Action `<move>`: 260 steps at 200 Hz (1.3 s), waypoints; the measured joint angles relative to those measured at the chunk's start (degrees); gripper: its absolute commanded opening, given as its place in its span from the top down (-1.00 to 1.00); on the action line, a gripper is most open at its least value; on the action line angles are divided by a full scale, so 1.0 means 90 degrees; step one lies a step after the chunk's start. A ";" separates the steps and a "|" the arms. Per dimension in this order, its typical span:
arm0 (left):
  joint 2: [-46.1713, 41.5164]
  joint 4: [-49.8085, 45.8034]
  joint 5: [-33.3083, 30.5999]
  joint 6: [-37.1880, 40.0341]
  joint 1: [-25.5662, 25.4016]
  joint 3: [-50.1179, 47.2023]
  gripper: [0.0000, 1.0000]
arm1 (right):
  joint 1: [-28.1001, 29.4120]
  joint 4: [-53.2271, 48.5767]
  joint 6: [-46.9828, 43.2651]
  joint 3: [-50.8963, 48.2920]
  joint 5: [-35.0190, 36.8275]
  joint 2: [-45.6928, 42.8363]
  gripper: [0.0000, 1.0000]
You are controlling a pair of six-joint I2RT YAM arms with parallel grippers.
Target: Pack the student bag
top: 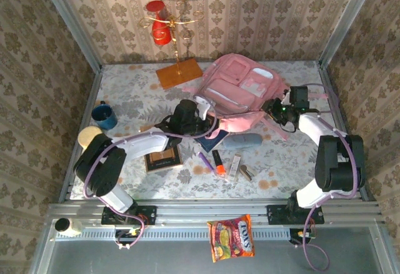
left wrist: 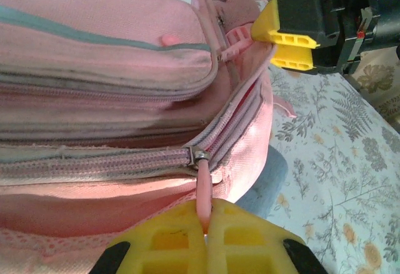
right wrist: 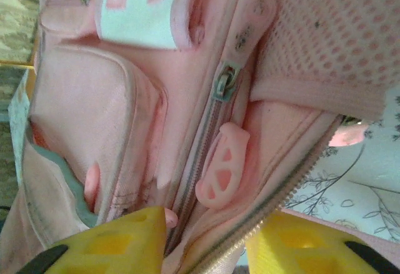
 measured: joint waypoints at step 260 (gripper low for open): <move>-0.0141 -0.0134 -0.0175 0.0163 0.0631 -0.0146 1.00 | -0.0260 0.0937 0.0835 -0.1965 0.0563 -0.1940 1.00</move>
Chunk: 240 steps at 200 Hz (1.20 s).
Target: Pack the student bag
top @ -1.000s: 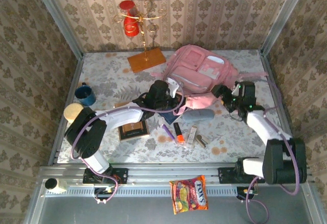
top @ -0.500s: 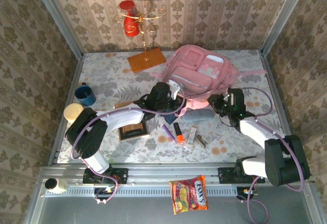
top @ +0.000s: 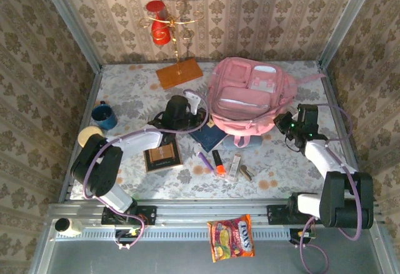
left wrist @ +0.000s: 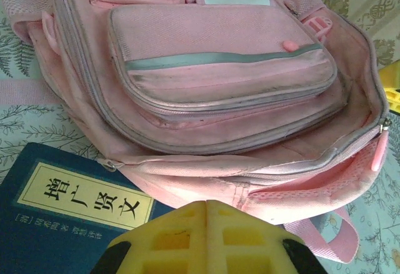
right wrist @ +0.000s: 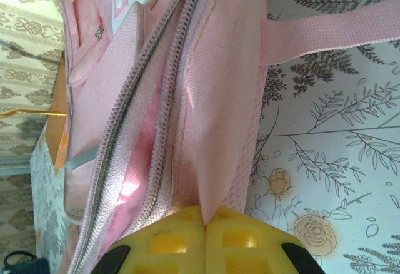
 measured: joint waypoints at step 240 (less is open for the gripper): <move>0.2506 -0.3815 -0.3526 0.3072 -0.2407 0.4245 0.53 | 0.0457 0.0170 0.0102 0.0097 -0.0240 0.0209 1.00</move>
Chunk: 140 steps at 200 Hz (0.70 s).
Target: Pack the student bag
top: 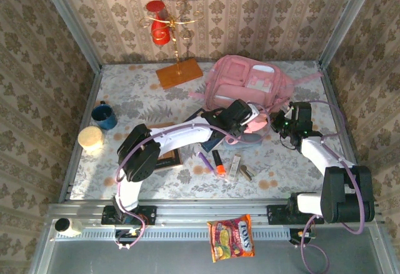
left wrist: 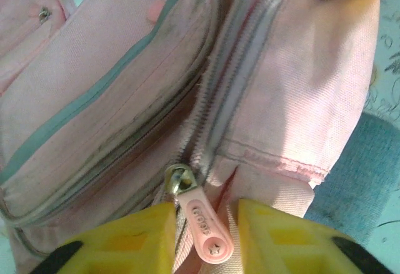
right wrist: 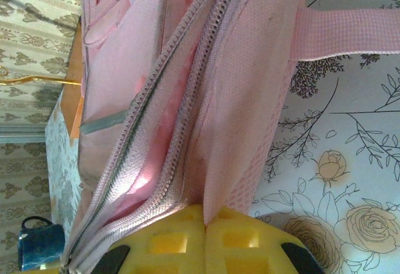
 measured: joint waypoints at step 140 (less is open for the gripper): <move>-0.0865 0.0420 0.2069 -0.0381 0.0874 -0.1003 1.00 | 0.0034 -0.0376 -0.0522 0.0231 0.0032 0.0007 1.00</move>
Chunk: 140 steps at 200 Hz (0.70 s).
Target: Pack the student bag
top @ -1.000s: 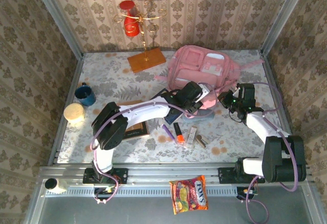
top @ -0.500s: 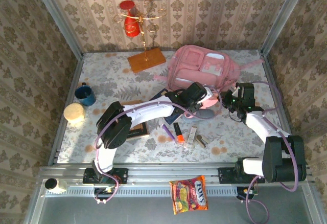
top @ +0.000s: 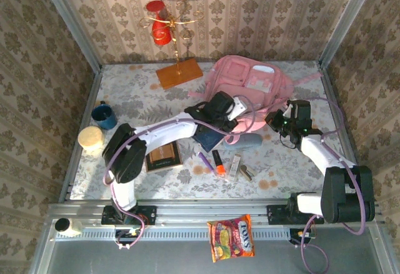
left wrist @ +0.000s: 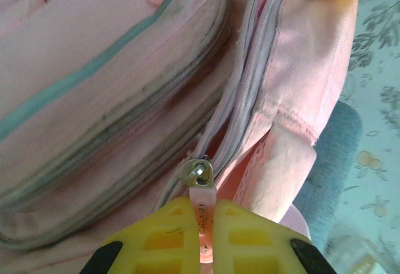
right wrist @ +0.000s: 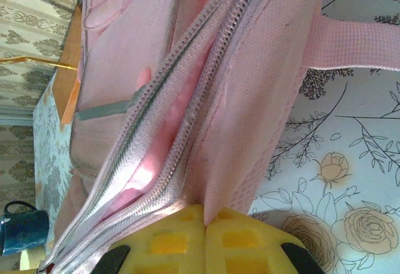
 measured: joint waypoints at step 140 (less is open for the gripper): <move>-0.0270 0.1030 0.1780 -0.0996 0.0663 -0.0964 1.00 | -0.0192 -0.0155 -0.0177 0.0058 -0.0168 0.0143 1.00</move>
